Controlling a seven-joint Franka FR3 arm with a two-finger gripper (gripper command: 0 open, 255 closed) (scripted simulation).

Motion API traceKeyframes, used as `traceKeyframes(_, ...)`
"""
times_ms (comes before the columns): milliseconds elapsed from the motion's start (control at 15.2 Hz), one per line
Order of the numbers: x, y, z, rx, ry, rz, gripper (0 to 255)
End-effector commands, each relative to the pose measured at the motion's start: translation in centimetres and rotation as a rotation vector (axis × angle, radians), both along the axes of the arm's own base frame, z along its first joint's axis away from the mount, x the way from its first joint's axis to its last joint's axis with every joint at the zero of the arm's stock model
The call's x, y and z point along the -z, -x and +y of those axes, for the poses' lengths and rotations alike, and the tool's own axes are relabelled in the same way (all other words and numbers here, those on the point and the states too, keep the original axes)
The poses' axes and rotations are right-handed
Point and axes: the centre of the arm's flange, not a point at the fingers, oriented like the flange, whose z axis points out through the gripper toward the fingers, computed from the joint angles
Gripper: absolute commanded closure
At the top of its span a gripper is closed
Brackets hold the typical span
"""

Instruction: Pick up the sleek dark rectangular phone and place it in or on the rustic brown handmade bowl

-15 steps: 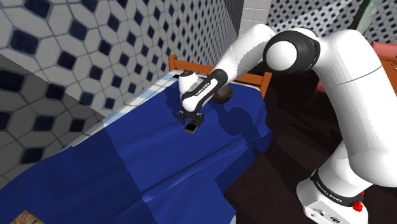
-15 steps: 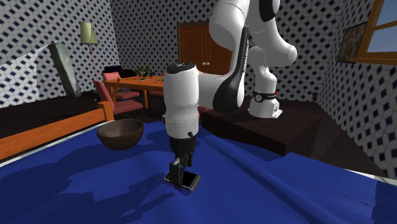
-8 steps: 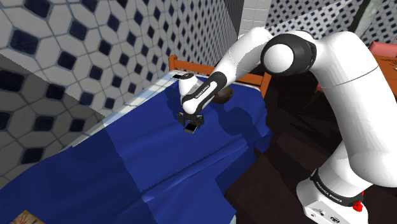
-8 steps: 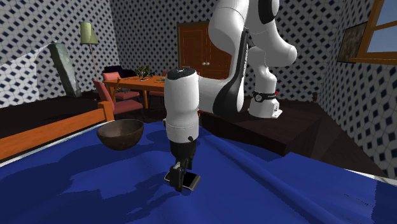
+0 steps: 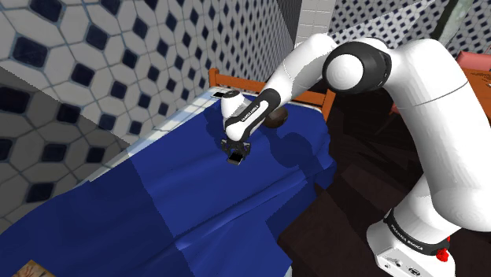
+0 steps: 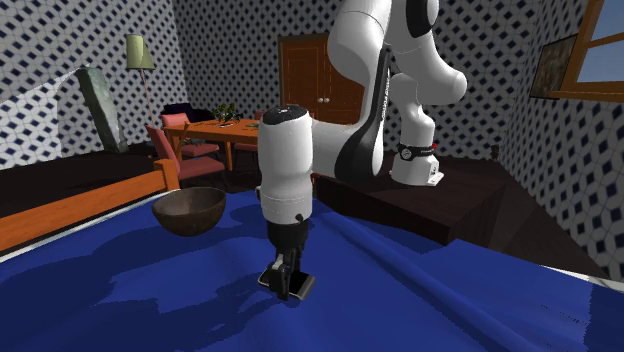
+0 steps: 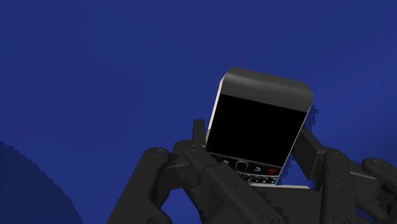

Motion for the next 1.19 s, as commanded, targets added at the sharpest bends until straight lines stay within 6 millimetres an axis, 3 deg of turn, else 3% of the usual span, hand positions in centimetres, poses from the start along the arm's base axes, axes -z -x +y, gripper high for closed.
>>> traceKeyframes(0, 0.1, 0.0, -0.1, 0.001, 0.001, 0.002, 255)
traceKeyframes(198, 0.1, 0.1, 0.0, 0.001, 0.001, 0.002, 255)
traceKeyframes(1122, -7.3, 0.1, 0.0, 0.001, 0.001, 0.002, 255)
